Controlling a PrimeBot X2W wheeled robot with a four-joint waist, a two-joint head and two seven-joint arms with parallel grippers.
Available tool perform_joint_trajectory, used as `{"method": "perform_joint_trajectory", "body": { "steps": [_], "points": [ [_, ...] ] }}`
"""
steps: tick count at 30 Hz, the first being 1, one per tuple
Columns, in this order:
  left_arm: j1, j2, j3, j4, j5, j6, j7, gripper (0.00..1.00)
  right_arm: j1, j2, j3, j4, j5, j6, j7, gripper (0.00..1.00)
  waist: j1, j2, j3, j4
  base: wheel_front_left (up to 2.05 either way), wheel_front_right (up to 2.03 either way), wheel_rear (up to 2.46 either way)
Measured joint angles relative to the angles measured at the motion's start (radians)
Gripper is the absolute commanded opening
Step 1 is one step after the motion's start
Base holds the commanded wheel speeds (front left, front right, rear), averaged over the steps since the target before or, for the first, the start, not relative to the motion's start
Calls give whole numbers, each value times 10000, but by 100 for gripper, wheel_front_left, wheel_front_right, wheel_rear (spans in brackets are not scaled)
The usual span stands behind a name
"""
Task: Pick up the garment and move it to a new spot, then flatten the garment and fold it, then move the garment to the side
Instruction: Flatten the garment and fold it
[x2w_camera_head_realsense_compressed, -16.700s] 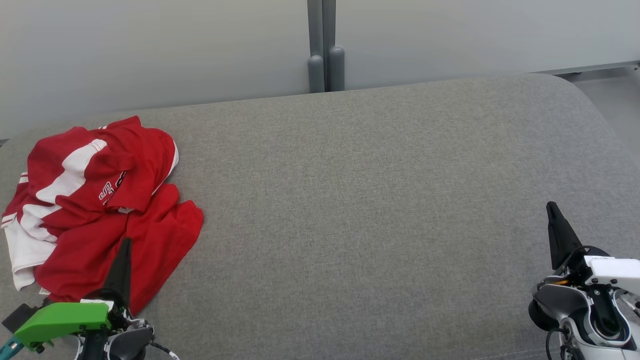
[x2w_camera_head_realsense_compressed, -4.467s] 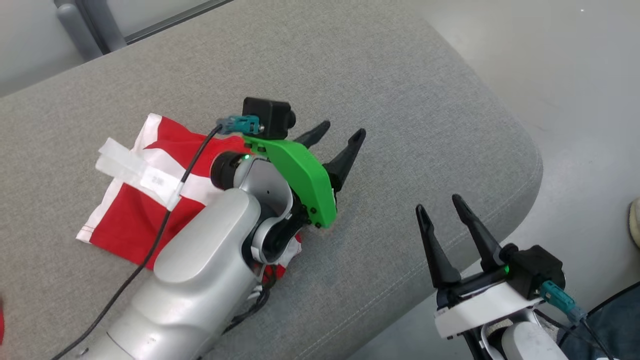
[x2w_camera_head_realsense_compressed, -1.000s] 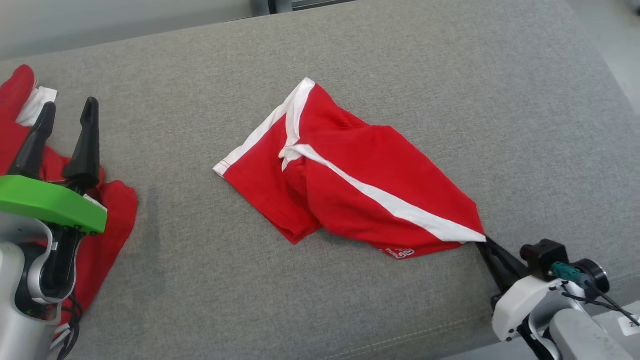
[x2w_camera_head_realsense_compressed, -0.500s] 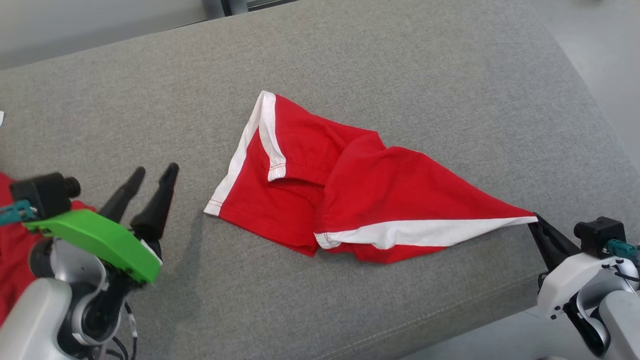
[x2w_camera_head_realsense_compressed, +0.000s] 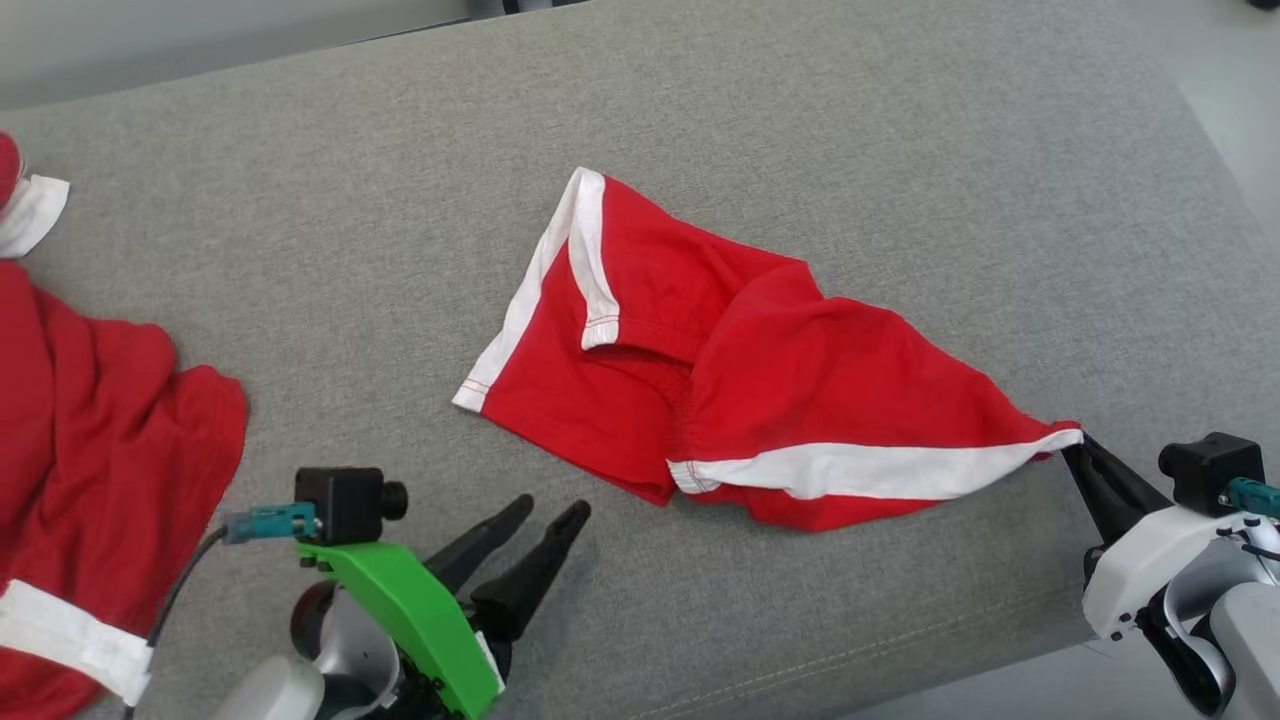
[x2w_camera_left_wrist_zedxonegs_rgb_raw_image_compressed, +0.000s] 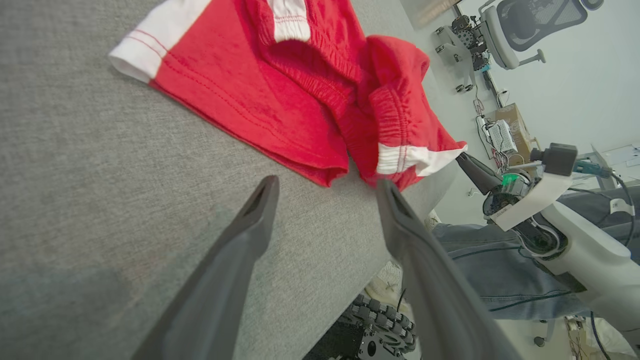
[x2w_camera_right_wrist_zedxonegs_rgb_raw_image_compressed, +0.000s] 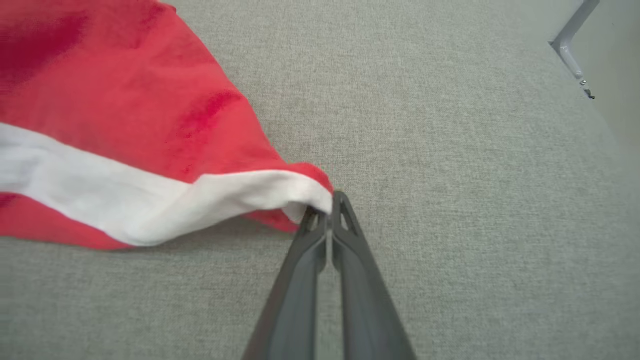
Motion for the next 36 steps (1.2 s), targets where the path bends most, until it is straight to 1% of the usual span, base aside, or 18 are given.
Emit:
{"method": "perform_joint_trajectory", "body": {
  "steps": [6,10,14,17,23,28,36],
  "points": [
    [-139,-646,-593,17,6,-226,90,100,-32,-44,276,-291,69,0,107,0,0,0,110,405,0,0,0],
    [-524,-1089,-842,286,69,-343,75,100,-60,-71,489,-395,104,0,174,0,0,0,237,481,0,0,0],
    [-805,-1352,-1043,717,171,-489,71,100,-71,-82,669,-428,186,0,253,0,0,0,273,443,0,0,0],
    [-884,-1469,-1172,1083,267,-569,63,100,-75,-82,807,-430,211,0,263,0,0,0,267,348,0,0,0],
    [-1266,-1622,-1235,1816,746,-587,-140,100,-91,-121,867,-439,305,0,337,0,0,0,257,122,0,0,0],
    [-1633,-1983,-1444,2301,817,-723,-217,100,-99,-199,915,-443,454,0,337,0,0,0,263,34,0,0,0],
    [-1858,-2339,-1553,2945,853,-882,-362,100,-99,-211,936,-441,556,0,337,0,0,0,288,-91,0,0,0]
  ]
}}
